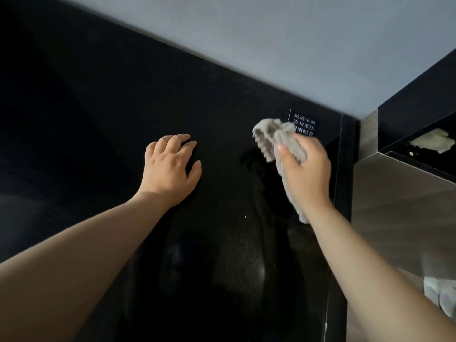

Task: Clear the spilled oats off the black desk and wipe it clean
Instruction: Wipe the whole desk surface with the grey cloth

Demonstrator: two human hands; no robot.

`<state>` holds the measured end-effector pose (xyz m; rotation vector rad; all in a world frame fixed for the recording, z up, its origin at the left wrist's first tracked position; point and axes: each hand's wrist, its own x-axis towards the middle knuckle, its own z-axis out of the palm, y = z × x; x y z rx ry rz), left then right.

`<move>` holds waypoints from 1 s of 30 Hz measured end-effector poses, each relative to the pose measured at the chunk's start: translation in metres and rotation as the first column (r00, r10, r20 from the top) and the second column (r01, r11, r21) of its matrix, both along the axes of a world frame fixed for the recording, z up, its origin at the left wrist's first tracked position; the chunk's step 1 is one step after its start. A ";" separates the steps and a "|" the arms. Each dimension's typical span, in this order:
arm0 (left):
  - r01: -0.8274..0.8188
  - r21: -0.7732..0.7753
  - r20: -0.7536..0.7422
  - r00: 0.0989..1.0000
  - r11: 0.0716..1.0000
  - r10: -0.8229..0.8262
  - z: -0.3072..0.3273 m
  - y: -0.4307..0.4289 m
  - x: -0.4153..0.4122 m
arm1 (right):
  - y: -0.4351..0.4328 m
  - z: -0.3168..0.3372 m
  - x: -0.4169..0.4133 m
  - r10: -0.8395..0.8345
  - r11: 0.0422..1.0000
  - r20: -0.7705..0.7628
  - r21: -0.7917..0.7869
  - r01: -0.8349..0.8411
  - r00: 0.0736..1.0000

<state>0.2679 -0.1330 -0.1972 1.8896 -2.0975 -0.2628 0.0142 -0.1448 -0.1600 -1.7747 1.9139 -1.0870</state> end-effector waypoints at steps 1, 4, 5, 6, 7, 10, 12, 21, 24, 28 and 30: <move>0.015 -0.003 -0.007 1.000 1.000 -0.015 0.001 0.006 0.005 | -0.015 -0.008 0.002 -0.034 0.999 -0.019 0.037 0.034 0.999; 0.062 -0.021 -0.040 0.997 0.998 -0.062 0.005 0.038 0.010 | -0.017 -0.038 0.018 -0.078 0.991 -0.129 0.096 0.090 0.989; 0.077 -0.024 -0.051 0.996 0.997 -0.078 0.006 0.053 0.011 | -0.004 -0.045 0.024 -0.066 0.993 -0.168 0.086 0.081 0.984; 0.088 -0.025 -0.059 0.994 0.996 -0.089 0.007 0.067 0.012 | 0.013 -0.047 0.030 -0.042 0.996 -0.181 0.075 0.057 0.983; 0.092 -0.027 -0.064 0.994 0.995 -0.094 0.007 0.080 0.015 | 0.030 -0.048 0.036 -0.007 0.997 -0.172 0.070 0.019 0.985; 0.104 -0.010 -0.067 0.992 0.994 -0.105 0.006 0.110 0.027 | 0.089 -0.044 0.048 0.133 0.989 -0.150 0.083 -0.122 0.980; 0.129 -0.003 -0.053 0.990 0.992 -0.129 0.004 0.126 0.033 | 0.125 -0.036 0.053 0.223 0.968 -0.083 0.138 -0.210 0.971; 0.148 -0.048 -0.030 0.988 0.988 -0.149 0.005 0.142 0.049 | 0.034 -0.014 0.031 -0.078 0.988 -0.092 0.126 0.089 0.993; 0.144 -0.037 -0.019 0.989 0.989 -0.145 -0.002 0.150 0.051 | 0.055 -0.037 0.052 -0.077 0.985 -0.226 0.131 0.109 0.971; 0.140 -0.022 -0.005 0.990 0.990 -0.141 -0.005 0.148 0.056 | 0.133 -0.041 0.070 0.094 0.990 -0.231 0.121 -0.068 0.968; 0.144 -0.010 0.006 0.990 0.989 -0.144 -0.005 0.147 0.056 | 0.169 -0.035 0.075 0.180 0.974 -0.188 0.172 -0.148 0.965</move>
